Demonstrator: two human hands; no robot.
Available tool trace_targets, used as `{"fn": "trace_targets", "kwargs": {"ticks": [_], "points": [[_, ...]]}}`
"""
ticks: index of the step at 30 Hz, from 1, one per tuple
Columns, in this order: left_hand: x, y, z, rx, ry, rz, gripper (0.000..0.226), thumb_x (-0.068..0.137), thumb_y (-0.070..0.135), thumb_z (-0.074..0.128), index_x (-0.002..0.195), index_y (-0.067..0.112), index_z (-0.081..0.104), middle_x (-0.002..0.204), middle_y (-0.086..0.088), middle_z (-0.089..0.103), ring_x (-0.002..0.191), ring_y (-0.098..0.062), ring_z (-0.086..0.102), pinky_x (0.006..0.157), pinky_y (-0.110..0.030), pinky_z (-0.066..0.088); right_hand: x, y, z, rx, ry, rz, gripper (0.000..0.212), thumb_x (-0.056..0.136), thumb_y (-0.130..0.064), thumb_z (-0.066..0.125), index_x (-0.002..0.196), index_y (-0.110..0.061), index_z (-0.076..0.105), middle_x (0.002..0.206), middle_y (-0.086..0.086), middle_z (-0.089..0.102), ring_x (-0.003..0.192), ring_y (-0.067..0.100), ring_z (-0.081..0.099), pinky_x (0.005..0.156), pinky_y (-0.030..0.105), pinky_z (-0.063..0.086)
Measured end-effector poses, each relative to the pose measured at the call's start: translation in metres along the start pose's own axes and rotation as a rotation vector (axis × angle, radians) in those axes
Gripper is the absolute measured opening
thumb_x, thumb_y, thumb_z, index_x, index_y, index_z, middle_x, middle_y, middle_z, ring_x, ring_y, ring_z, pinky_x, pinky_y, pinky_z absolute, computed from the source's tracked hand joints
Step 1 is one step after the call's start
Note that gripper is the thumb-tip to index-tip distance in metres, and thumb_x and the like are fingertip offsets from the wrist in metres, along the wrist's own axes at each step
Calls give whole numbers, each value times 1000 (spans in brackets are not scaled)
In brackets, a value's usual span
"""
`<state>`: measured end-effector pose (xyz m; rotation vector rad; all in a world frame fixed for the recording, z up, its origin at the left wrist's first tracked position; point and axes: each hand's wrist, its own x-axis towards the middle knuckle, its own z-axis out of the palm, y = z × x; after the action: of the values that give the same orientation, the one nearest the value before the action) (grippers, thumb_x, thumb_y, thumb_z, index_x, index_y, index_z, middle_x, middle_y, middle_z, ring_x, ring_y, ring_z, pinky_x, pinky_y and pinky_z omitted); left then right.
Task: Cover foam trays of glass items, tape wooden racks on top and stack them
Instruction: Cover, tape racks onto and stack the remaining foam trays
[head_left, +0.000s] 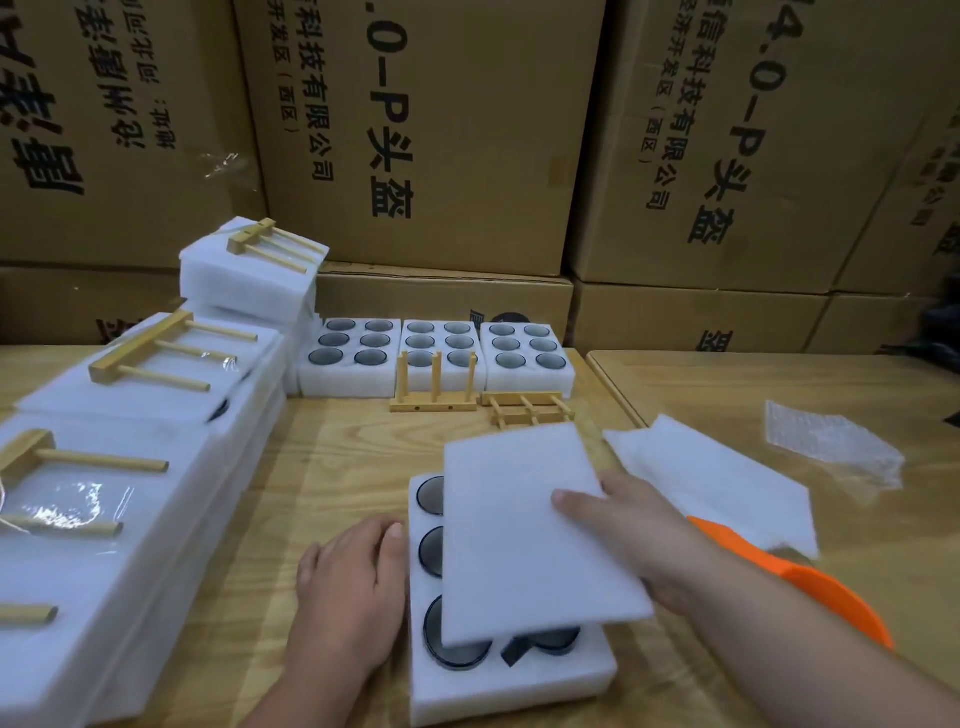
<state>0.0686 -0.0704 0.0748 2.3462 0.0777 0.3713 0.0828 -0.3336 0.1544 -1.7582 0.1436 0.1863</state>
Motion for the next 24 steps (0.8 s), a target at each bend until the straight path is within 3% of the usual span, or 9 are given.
{"fn": "trace_targets", "kwargs": {"ticks": [3, 5, 7, 10, 14, 16, 18, 20, 24], "points": [[-3, -1, -2, -56, -69, 66, 68, 89, 65, 9, 140, 45, 49, 130, 30, 54, 125, 0, 47, 119, -50, 21, -2, 8, 5, -6, -54, 55, 26, 91, -29, 74, 113, -17, 67, 99, 2, 79, 89, 24, 77, 84, 46, 61], [-5, -2, -4, -79, -111, 112, 74, 86, 69, 7, 151, 48, 34, 141, 29, 47, 134, 0, 42, 118, -50, 22, -3, 9, 9, -38, -53, 52, 26, 90, -30, 75, 112, -18, 68, 96, -1, 79, 86, 20, 77, 77, 40, 63], [-5, -2, -6, -71, -147, 128, 72, 85, 71, 7, 153, 52, 22, 143, 28, 45, 136, -2, 40, 118, -50, 23, -3, 10, 15, -135, -18, 21, 24, 88, -34, 76, 107, -20, 71, 89, -11, 79, 79, 12, 77, 63, 27, 60], [-6, 0, -8, -61, -167, 121, 63, 84, 72, 7, 145, 59, 15, 138, 31, 42, 136, -1, 39, 119, -49, 21, -3, 14, 19, -369, 46, -69, 28, 82, -50, 73, 103, -30, 71, 86, -26, 74, 74, -5, 71, 60, 18, 53], [-7, 3, -9, -41, -181, 110, 59, 84, 72, 5, 141, 63, 15, 136, 40, 33, 136, 5, 34, 121, -44, 15, -5, 22, 23, -554, 105, -35, 61, 58, -77, 55, 108, -42, 52, 96, -23, 63, 76, -7, 63, 56, 14, 44], [-7, 4, -9, -22, -187, 103, 61, 84, 72, 5, 143, 62, 15, 138, 41, 31, 136, 7, 33, 122, -44, 14, -5, 25, 24, -637, 117, -38, 81, 54, -81, 48, 126, -45, 42, 110, -22, 47, 88, -6, 58, 65, 16, 43], [-6, 4, -9, -18, -196, 90, 66, 84, 71, 4, 147, 59, 17, 141, 39, 33, 136, 8, 33, 123, -44, 13, -4, 27, 23, -686, 110, -108, 96, 59, -80, 45, 146, -41, 33, 123, -18, 36, 114, 3, 53, 88, 21, 42], [-6, 4, -8, -24, -196, 67, 68, 87, 68, 6, 152, 54, 22, 143, 34, 40, 137, 5, 36, 123, -44, 15, -5, 25, 25, -726, 73, -237, 92, 72, -73, 47, 154, -35, 27, 141, -15, 30, 139, 9, 34, 108, 23, 31], [-3, 2, -1, 153, -66, -59, 56, 101, 37, 30, 157, 40, 27, 150, 13, 48, 141, -12, 38, 120, -39, 25, -10, 12, 38, -899, -16, -394, 90, 78, -78, 34, 158, -38, 21, 165, -14, 12, 151, 4, 6, 123, 28, 12]]}}
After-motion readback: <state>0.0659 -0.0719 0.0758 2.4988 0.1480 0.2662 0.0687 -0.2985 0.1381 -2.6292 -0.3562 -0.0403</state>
